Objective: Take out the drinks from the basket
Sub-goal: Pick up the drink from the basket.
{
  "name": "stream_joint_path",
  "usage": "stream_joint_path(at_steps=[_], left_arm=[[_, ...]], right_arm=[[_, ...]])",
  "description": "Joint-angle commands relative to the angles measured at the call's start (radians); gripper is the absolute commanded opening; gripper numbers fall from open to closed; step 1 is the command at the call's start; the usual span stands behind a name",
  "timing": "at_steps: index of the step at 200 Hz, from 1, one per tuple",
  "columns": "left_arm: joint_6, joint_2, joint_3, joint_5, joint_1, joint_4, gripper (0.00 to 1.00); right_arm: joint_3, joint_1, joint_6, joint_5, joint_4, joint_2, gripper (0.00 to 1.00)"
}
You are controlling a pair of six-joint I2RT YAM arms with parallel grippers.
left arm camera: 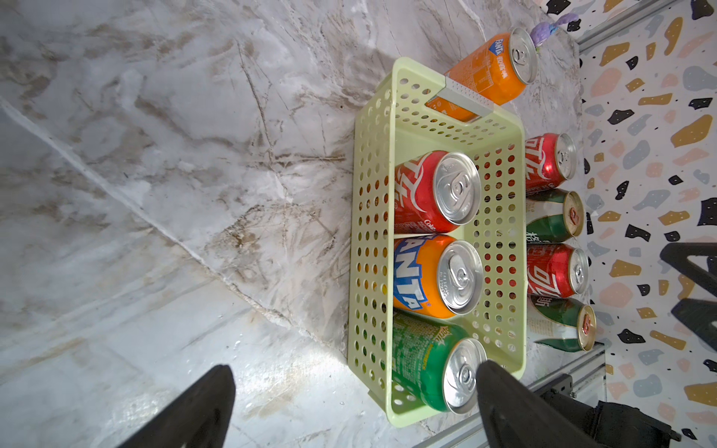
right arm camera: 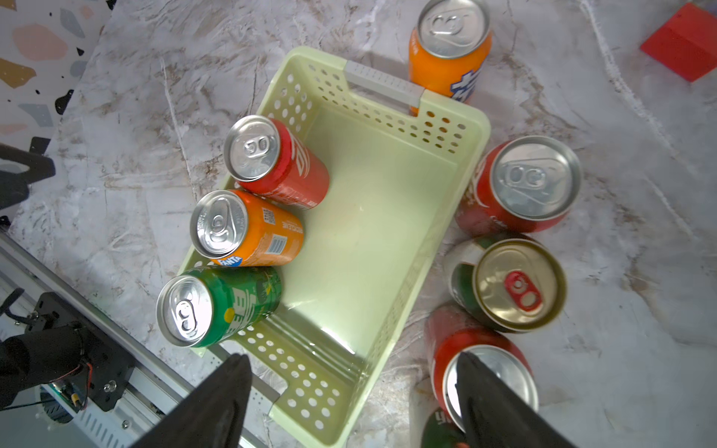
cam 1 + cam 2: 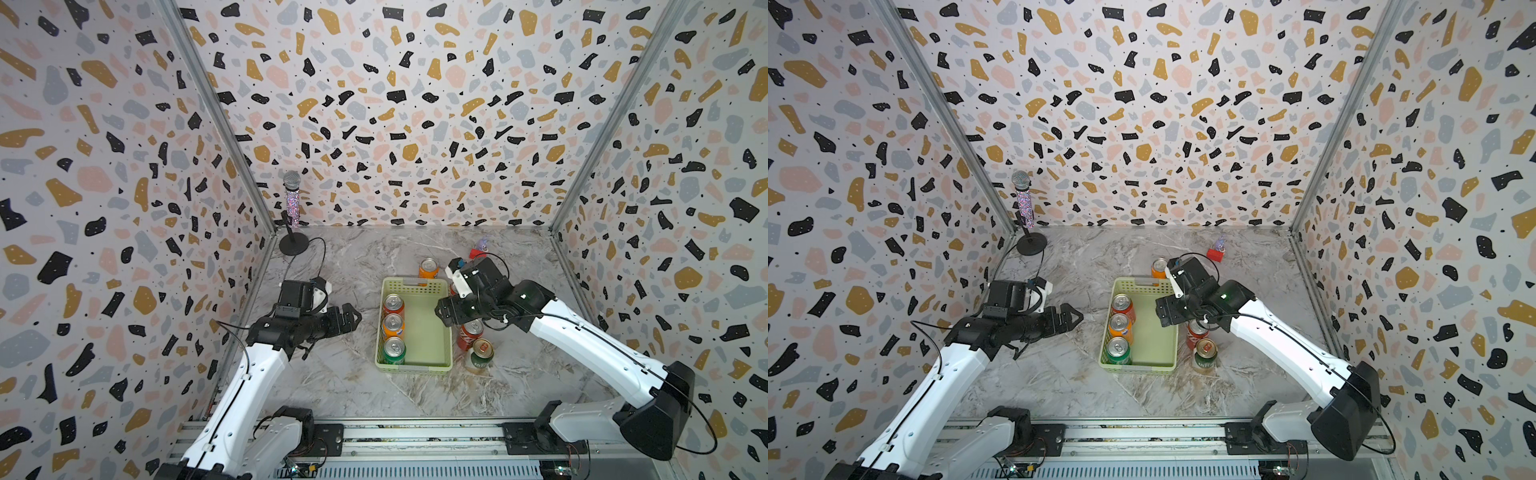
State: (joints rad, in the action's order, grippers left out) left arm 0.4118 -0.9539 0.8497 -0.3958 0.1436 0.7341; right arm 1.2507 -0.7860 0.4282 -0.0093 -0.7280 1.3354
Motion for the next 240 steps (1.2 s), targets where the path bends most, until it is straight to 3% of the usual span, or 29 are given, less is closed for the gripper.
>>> stream_joint_path(at_steps=[1, 126, 240], left_arm=[[-0.005, 0.0, 0.003, 0.054, 0.004, 0.009, 1.0], [0.015, 0.009, 0.025, 0.208, -0.03, 0.062, 1.0], [0.005, -0.013, 0.028, 0.129, -0.11, 0.059, 1.0]], right_arm=[[0.002, -0.046, 0.045, 0.064, 0.017, 0.015, 0.86], [0.053, -0.236, 0.12, 0.088, 0.044, 0.174, 0.85], [0.13, -0.337, 0.16, 0.094, 0.062, 0.274, 0.84]])
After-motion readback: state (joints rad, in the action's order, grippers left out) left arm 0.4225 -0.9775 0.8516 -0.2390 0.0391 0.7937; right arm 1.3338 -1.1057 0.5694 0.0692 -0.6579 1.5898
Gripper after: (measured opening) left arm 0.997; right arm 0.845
